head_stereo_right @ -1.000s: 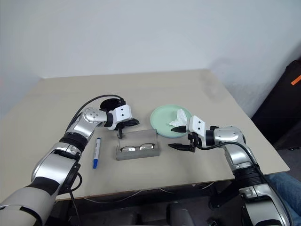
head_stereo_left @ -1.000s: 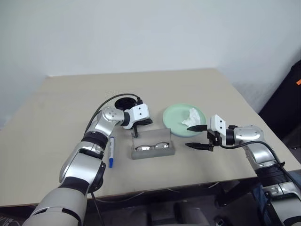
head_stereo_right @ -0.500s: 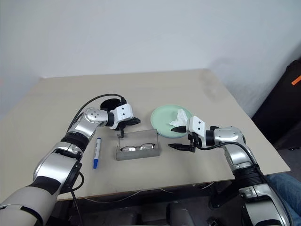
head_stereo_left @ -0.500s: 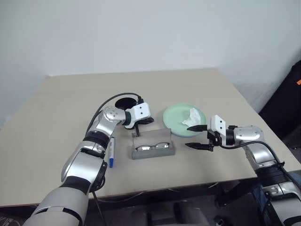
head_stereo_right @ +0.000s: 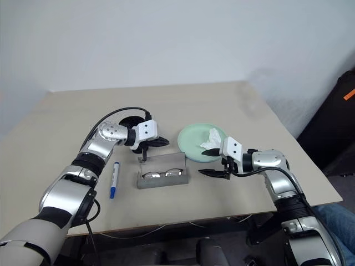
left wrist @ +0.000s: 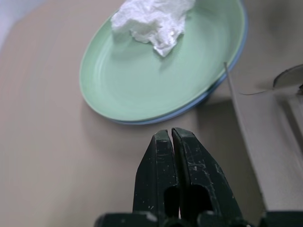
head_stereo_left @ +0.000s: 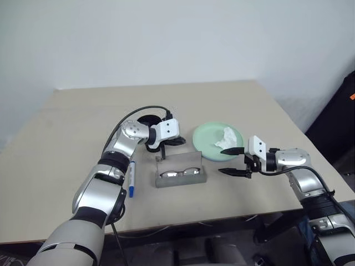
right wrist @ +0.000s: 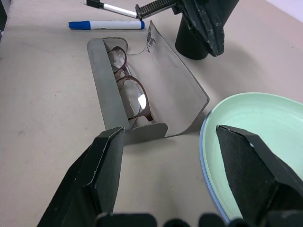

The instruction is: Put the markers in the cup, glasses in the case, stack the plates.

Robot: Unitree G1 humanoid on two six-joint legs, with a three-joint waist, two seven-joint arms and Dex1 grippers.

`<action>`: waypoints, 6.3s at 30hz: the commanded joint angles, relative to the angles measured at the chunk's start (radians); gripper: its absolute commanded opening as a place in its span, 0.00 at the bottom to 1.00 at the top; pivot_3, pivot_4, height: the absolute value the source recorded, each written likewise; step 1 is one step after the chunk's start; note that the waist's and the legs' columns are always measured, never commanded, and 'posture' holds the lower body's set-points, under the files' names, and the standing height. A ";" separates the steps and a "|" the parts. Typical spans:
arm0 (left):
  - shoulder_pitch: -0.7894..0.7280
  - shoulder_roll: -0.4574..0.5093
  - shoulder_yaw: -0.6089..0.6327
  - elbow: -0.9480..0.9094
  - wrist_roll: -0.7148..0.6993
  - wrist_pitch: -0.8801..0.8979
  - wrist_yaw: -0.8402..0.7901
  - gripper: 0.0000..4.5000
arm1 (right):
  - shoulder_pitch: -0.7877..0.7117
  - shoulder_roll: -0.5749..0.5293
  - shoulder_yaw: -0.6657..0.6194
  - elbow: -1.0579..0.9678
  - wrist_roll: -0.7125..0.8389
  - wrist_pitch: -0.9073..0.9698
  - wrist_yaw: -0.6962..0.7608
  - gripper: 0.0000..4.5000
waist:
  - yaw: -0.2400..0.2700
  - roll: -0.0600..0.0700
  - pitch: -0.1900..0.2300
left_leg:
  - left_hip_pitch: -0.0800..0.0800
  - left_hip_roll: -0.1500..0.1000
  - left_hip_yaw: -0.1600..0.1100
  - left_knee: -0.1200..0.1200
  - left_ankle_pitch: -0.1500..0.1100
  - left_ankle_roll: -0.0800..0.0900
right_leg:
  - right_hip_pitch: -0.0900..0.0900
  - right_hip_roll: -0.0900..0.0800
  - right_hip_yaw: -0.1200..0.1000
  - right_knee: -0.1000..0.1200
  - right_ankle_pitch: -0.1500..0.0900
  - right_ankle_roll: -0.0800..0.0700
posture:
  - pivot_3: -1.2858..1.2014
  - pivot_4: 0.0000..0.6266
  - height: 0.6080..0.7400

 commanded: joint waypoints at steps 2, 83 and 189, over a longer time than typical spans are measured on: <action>-0.007 0.019 -0.029 -0.028 0.034 -0.029 0.004 0.01 | -0.015 0.005 -0.017 -0.011 0.011 -0.015 -0.008 0.74 | 0.000 0.000 0.000 | 0.000 0.000 0.000 0.000 0.000 0.000 | 0.000 0.000 0.000 0.000 0.000 0.000 | 0.52 0.00 1.00; 0.946 -0.074 0.455 -1.308 -0.220 0.959 0.862 0.09 | -0.106 0.042 0.001 0.064 0.077 0.055 0.165 0.74 | 0.000 -0.001 -0.001 | 0.003 0.001 0.002 0.000 0.000 0.000 | 0.000 0.001 0.001 0.001 -0.001 -0.001 | 0.52 0.00 1.00; 0.276 0.410 0.399 -0.768 -0.371 0.881 0.464 0.89 | -0.103 0.033 -0.001 0.098 0.024 -0.012 0.070 0.74 | -0.029 -0.003 -0.001 | 0.001 -0.001 0.000 -0.003 -0.001 0.000 | -0.002 0.001 0.004 0.000 0.001 0.003 | 0.52 0.00 1.00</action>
